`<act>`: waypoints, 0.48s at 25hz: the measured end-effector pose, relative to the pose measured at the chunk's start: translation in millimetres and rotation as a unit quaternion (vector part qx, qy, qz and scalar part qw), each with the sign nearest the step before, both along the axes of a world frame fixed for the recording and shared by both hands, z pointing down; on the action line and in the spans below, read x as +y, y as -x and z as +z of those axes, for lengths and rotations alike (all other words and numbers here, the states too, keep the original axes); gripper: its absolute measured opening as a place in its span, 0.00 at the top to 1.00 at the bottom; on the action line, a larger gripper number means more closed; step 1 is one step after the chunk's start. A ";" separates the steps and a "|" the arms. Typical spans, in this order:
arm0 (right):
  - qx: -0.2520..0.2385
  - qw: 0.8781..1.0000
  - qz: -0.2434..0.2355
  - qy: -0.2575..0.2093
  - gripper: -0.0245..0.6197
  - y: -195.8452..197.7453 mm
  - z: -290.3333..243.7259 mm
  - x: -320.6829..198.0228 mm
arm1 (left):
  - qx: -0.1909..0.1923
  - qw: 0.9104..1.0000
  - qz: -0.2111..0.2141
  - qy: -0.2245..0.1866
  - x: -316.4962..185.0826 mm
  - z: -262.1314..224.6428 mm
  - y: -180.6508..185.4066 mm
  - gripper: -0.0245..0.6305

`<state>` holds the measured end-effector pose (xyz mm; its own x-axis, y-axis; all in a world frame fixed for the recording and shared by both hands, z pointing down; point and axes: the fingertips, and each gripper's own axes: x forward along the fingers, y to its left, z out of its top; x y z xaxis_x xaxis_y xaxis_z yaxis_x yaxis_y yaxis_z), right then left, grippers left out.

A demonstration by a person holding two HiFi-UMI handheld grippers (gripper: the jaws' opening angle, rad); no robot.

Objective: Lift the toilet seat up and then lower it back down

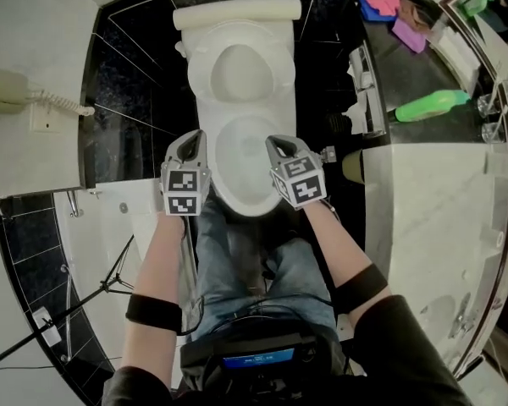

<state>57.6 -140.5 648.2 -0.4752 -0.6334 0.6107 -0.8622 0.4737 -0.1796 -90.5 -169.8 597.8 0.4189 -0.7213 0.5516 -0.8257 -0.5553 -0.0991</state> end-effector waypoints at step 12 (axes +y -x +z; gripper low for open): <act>0.005 1.000 -0.018 -0.005 0.95 -35.6 -11.2 55.9 | 0.026 0.998 -0.056 -0.001 61.7 -12.5 -18.3 0.95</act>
<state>93.2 -84.6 637.0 -0.4916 -0.6221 0.6094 -0.8466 0.5053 -0.1670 -72.2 -108.1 585.3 0.3634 -0.7668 0.5291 -0.8869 -0.4586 -0.0554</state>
